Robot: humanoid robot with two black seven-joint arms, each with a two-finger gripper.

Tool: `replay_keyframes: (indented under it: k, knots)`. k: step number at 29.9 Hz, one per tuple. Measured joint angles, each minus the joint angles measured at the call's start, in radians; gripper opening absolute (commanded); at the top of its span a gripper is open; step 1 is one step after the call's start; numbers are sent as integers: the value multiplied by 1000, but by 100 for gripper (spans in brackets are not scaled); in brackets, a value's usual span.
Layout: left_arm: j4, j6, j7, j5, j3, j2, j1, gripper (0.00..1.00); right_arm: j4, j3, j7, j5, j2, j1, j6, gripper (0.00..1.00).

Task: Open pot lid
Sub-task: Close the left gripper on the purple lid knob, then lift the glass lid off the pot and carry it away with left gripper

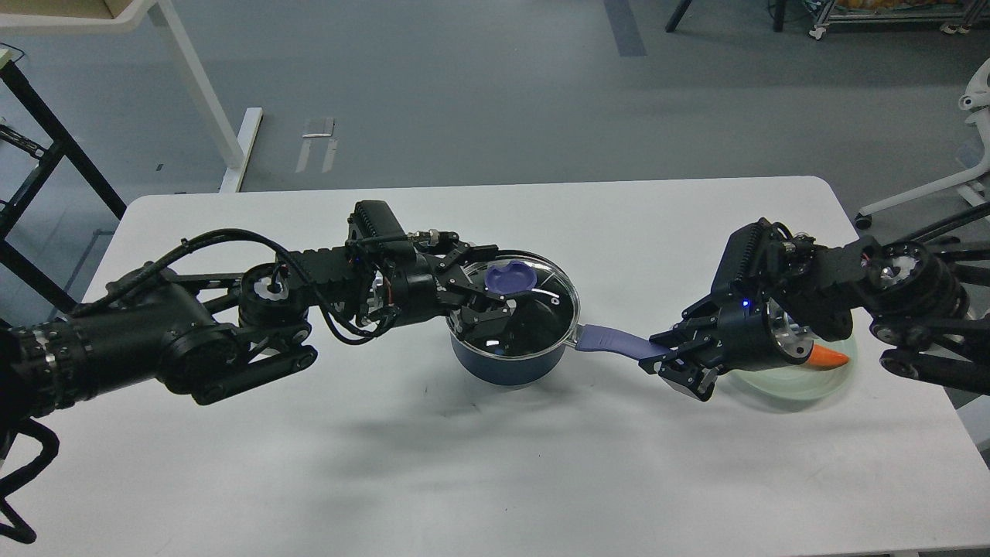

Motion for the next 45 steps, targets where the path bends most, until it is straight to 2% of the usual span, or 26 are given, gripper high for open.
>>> replay_keyframes:
  k: [6,13,25,29,34,39,45]
  knots:
    - [0,-1,-1,0,3,-6,20,87,0,0,0,-1,0,0,0,20]
    - [0,-1,-5,-2,4,-9,26,60,-1,0,0,-1,1,0,0,21]
    - [-3,-1,-5,-5,-4,-2,25,41,-1,0,0,-3,1,0,0,21]
    - [-17,0,-6,-5,-14,10,14,39,-1,0,0,-4,0,1,0,21]
    - [-75,0,-7,-6,-17,79,-5,39,-1,0,0,-4,-4,3,0,21]
    - [-131,0,-7,-5,-18,195,-15,39,-1,-1,0,-4,-5,3,0,21]
    - [-124,1,-5,-7,-4,356,-1,39,-1,-2,0,-4,-6,1,0,21]
